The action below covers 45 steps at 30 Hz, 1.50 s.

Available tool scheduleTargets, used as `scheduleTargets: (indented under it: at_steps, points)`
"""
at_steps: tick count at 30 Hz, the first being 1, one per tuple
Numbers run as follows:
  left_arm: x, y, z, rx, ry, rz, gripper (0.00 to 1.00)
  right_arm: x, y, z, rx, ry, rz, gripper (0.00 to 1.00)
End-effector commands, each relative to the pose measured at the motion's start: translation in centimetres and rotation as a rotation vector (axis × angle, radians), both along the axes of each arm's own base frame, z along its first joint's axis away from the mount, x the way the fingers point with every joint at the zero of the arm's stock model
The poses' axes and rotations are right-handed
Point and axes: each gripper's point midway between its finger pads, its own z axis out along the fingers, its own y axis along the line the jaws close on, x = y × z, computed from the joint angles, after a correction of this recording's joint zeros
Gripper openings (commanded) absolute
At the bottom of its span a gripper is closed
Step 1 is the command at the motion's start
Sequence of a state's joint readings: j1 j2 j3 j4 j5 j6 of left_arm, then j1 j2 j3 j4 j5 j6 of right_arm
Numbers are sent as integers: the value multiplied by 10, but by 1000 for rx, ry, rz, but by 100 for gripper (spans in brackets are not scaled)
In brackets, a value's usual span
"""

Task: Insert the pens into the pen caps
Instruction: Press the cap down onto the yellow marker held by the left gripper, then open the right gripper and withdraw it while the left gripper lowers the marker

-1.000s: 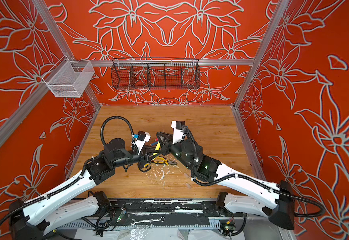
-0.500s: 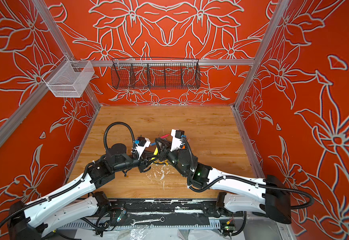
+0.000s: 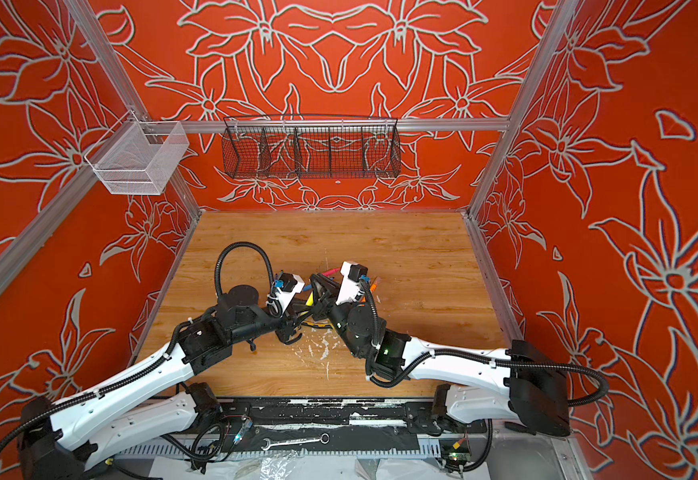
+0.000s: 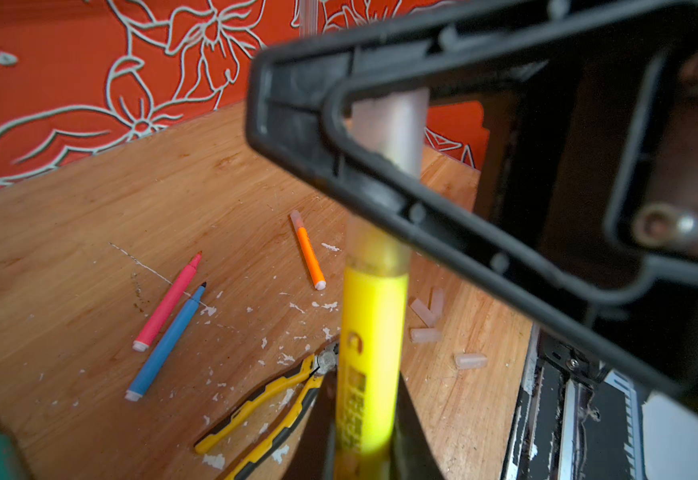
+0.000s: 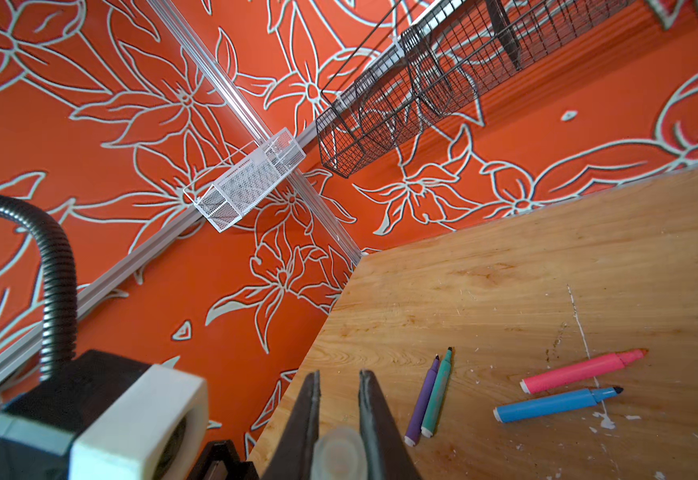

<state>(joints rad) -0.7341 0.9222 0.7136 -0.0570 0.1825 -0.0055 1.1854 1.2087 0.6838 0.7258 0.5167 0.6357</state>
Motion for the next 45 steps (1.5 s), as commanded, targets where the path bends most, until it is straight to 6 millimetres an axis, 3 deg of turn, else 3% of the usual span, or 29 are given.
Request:
scheduleTargets:
  at_steps: [1, 8, 13, 18, 23, 24, 26, 27, 30, 33, 35, 38, 42, 45]
  points:
    - [73, 68, 146, -351, -283, 480, 0, -103, 62, -54, -159, 32, 519, 0]
    - [52, 60, 160, -460, -245, 305, 0, -128, 60, -36, -115, -116, 651, 0]
    - [50, 63, 153, -468, -268, 312, 0, -118, 53, -49, -138, -87, 583, 0]
    - [64, 71, 140, -453, -285, 396, 0, -94, 44, -68, -204, 24, 432, 0]
    - [71, 62, 129, -432, -284, 387, 0, -92, 44, -68, -226, 19, 421, 0]
    - [73, 60, 125, -427, -279, 385, 0, -93, 42, -66, -226, 9, 422, 3]
    - [74, 56, 119, -420, -266, 374, 0, -91, 35, -62, -228, -8, 399, 25]
    - [75, 53, 114, -413, -257, 362, 0, -89, 29, -59, -229, -18, 381, 37]
    - [75, 44, 98, -383, -215, 328, 0, -82, 7, -48, -262, -39, 308, 59]
    - [73, 41, 65, -337, -103, 327, 0, -72, -23, -36, -323, -80, 207, 71]
    - [76, 34, 27, -308, 3, 323, 0, -61, -48, -25, -357, -110, 111, 76]
    - [76, 28, -7, -315, 127, 333, 0, -40, -89, -7, -363, -161, -63, 80]
    - [81, 9, -18, -383, 250, 338, 0, -5, -141, -14, -278, -57, -263, 78]
    - [94, -7, -32, -342, 336, 407, 0, 2, -165, -23, -235, -39, -349, 79]
